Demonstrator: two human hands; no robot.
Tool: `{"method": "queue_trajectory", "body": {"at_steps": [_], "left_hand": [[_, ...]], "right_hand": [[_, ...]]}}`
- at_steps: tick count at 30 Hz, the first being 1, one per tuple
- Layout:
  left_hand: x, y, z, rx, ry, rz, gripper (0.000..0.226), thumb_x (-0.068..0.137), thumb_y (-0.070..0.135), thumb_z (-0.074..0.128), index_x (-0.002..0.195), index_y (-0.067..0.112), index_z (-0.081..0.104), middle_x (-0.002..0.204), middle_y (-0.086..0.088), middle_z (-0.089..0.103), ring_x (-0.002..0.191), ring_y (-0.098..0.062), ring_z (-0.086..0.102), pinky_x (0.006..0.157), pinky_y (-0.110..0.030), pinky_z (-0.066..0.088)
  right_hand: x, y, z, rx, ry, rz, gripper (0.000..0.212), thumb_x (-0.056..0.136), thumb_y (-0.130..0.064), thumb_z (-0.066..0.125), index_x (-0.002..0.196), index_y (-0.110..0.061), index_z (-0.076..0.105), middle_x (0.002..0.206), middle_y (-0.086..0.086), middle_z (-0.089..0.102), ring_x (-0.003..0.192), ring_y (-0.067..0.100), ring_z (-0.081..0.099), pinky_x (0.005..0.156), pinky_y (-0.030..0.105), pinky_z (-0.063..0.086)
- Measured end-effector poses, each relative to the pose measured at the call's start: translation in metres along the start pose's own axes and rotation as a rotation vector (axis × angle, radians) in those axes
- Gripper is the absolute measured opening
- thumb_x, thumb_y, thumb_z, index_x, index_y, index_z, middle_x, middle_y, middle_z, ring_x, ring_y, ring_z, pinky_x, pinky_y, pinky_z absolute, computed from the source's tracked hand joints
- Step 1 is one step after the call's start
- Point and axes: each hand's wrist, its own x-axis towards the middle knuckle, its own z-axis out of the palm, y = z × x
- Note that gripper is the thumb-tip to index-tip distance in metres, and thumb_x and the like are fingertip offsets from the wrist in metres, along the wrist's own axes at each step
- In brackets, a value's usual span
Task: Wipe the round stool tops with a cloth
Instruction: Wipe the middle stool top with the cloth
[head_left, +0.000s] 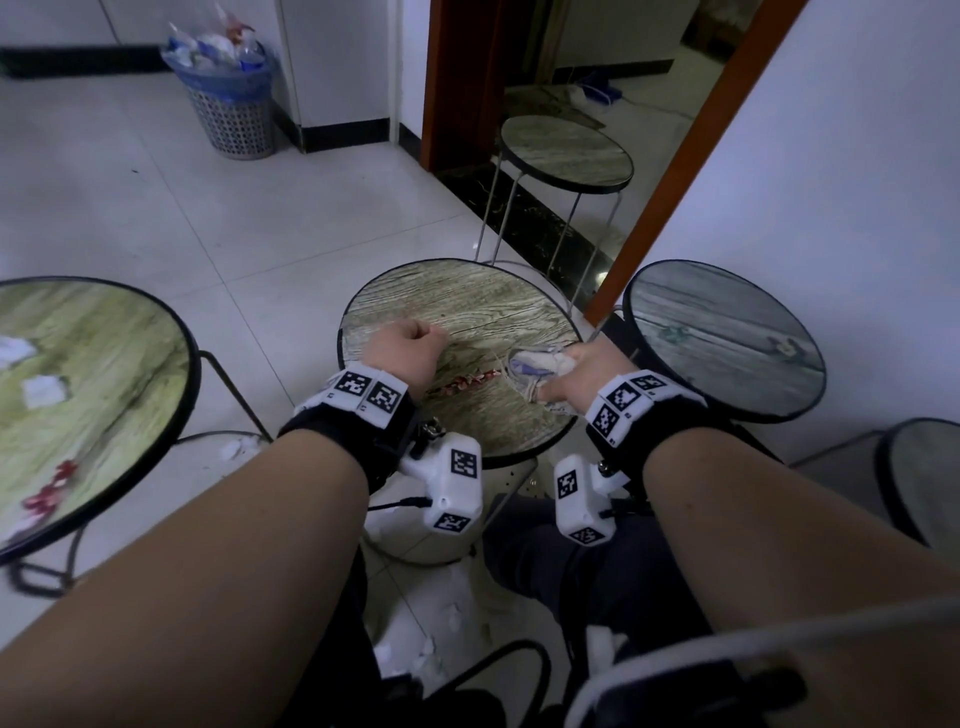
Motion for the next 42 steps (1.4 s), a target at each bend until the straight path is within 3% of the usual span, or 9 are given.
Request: {"method": "queue_trajectory", "body": {"at_steps": [5,9,13,19,22,24,28,33,42], "left_hand": [[-0.006,-0.003,0.003,0.024,-0.037,-0.03,0.021,0.089,0.034,0.058,0.073,0.02,0.059,0.06,0.003,0.053,0.054,-0.012,0.045,0.052,-0.022,0.036],[-0.007,-0.002,0.004,-0.003,-0.043,-0.05,0.018,0.087,0.032,0.059,0.08,0.016,0.064,0.065,0.001,0.056,0.06,-0.016,0.049,0.06,-0.024,0.039],[-0.006,0.0,0.004,0.02,-0.053,-0.063,0.017,0.087,0.033,0.058,0.08,0.018,0.063,0.07,0.002,0.059,0.063,-0.016,0.051,0.06,-0.024,0.04],[-0.004,0.005,0.008,0.06,-0.059,-0.057,0.019,0.09,0.033,0.056,0.077,0.02,0.061,0.062,0.002,0.055,0.056,-0.013,0.049,0.054,-0.024,0.038],[-0.001,0.005,0.008,0.093,-0.078,-0.07,0.02,0.09,0.032,0.055,0.079,0.018,0.063,0.06,0.001,0.055,0.053,-0.015,0.048,0.05,-0.024,0.036],[0.003,0.005,0.005,0.113,-0.108,-0.08,0.021,0.09,0.03,0.054,0.083,0.015,0.066,0.066,-0.003,0.059,0.058,-0.019,0.05,0.055,-0.025,0.038],[0.008,0.004,0.002,0.136,-0.127,-0.078,0.022,0.089,0.028,0.053,0.084,0.012,0.068,0.078,-0.008,0.064,0.071,-0.023,0.055,0.067,-0.029,0.042],[0.009,0.001,0.002,0.148,-0.131,-0.069,0.022,0.089,0.028,0.053,0.074,0.015,0.062,0.073,-0.007,0.06,0.067,-0.023,0.052,0.065,-0.031,0.041],[0.03,0.004,0.002,0.113,-0.048,-0.066,0.025,0.087,0.032,0.057,0.089,0.009,0.069,0.089,-0.011,0.069,0.078,-0.023,0.057,0.067,-0.027,0.041]], "right_hand": [[-0.011,0.004,-0.004,0.01,-0.027,0.015,0.046,0.078,-0.017,0.075,0.118,-0.002,0.061,0.106,0.013,0.067,0.086,0.023,0.062,0.075,0.028,0.05],[-0.015,0.011,-0.002,0.03,-0.037,-0.002,0.039,0.077,-0.017,0.076,0.114,-0.008,0.065,0.074,0.001,0.06,0.066,0.014,0.055,0.055,0.022,0.043],[-0.015,0.018,0.0,0.049,-0.019,0.006,0.022,0.074,-0.018,0.078,0.093,-0.014,0.068,0.066,-0.005,0.059,0.058,0.009,0.053,0.049,0.019,0.039],[-0.006,0.022,0.007,0.043,-0.011,0.009,0.023,0.07,-0.02,0.081,0.089,-0.01,0.071,0.083,0.005,0.07,0.071,0.018,0.061,0.062,0.024,0.047],[-0.002,0.026,0.005,0.021,-0.014,-0.018,0.023,0.072,-0.022,0.079,0.091,-0.012,0.071,0.083,0.004,0.07,0.068,0.015,0.06,0.055,0.021,0.043],[0.001,0.029,0.003,0.002,-0.017,-0.03,0.023,0.072,-0.023,0.078,0.093,-0.014,0.071,0.081,0.002,0.069,0.066,0.014,0.06,0.051,0.02,0.041],[0.013,0.034,-0.001,-0.033,0.012,-0.039,0.023,0.071,-0.021,0.078,0.092,-0.015,0.072,0.085,0.004,0.071,0.08,0.02,0.065,0.067,0.026,0.049],[0.03,0.045,-0.007,-0.092,0.088,-0.046,0.018,0.072,-0.022,0.075,0.087,-0.013,0.069,0.08,0.004,0.068,0.069,0.017,0.058,0.052,0.022,0.04],[0.051,0.025,-0.006,-0.293,0.012,-0.09,0.056,0.072,-0.032,0.075,0.12,-0.017,0.053,0.091,0.001,0.06,0.081,0.02,0.059,0.065,0.026,0.045]]}}
